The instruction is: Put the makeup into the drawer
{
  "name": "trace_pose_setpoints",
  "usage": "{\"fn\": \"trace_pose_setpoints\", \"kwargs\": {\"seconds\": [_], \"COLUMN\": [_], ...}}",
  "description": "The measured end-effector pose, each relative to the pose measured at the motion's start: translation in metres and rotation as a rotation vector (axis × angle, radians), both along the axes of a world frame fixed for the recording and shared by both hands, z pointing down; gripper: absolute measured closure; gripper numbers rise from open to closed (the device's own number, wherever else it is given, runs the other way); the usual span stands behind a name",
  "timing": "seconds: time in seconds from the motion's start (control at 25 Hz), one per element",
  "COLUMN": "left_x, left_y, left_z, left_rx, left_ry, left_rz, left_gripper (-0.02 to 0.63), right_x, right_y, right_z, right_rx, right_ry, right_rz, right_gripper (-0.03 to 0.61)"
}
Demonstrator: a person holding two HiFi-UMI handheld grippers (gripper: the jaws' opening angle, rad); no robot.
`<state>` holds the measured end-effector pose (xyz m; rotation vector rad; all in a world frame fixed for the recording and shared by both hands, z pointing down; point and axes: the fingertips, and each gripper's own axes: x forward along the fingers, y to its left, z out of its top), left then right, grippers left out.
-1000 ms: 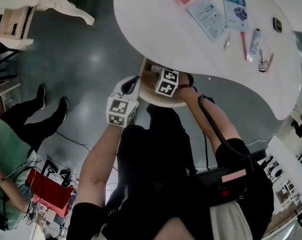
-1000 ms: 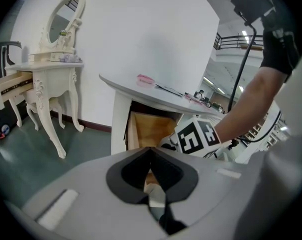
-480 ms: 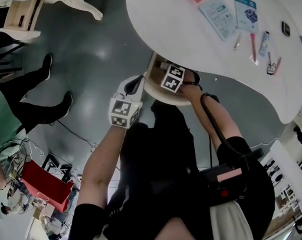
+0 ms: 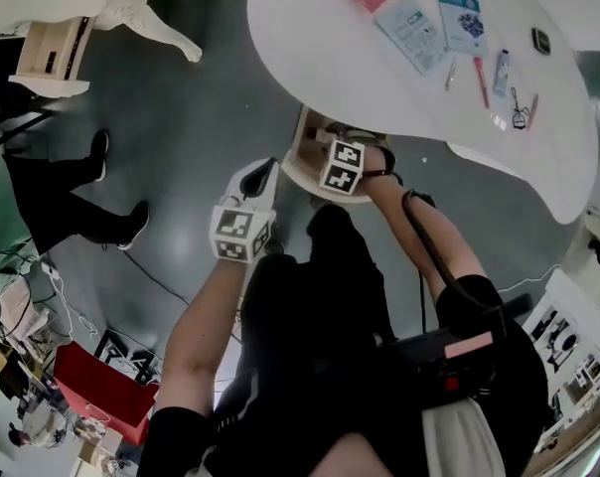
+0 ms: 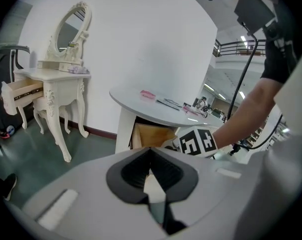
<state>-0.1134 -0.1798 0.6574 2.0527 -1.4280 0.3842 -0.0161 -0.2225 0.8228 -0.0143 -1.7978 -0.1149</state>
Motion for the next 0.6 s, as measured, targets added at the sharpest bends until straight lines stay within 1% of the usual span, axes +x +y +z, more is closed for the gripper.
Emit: {"fn": "trace_pose_setpoints", "kwargs": {"seconds": [0.08, 0.12, 0.16, 0.24, 0.32, 0.44, 0.52, 0.6], "left_x": [0.0, 0.001, 0.0, -0.002, -0.005, -0.009, -0.012, -0.013], "left_y": [0.004, 0.006, 0.008, 0.013, 0.023, 0.041, 0.052, 0.062], "left_z": [-0.01, -0.015, -0.02, -0.034, -0.048, -0.069, -0.083, -0.095], "left_rx": [0.018, 0.031, 0.045, 0.073, 0.097, 0.135, 0.162, 0.189], "left_ry": [-0.017, -0.032, -0.046, -0.057, -0.05, -0.044, -0.046, -0.043], "left_rz": [0.023, 0.04, 0.056, 0.071, 0.07, 0.076, 0.092, 0.112], "left_gripper": [0.614, 0.614, 0.614, 0.614, 0.614, 0.614, 0.614, 0.614], "right_x": [0.0, 0.0, 0.0, -0.002, -0.003, -0.002, -0.002, 0.0], "right_y": [0.004, 0.005, 0.006, 0.01, 0.017, 0.026, 0.031, 0.037], "right_z": [-0.014, -0.022, -0.03, -0.049, -0.07, -0.1, -0.122, -0.146], "right_rx": [0.022, 0.034, 0.046, 0.058, 0.079, 0.14, 0.181, 0.223], "right_ry": [-0.017, -0.027, -0.043, -0.089, -0.129, -0.175, -0.206, -0.246], "right_rz": [-0.018, -0.021, -0.018, -0.001, 0.016, 0.055, 0.111, 0.192], "right_gripper": [0.46, 0.477, 0.502, 0.575, 0.575, 0.575, 0.575, 0.575]}}
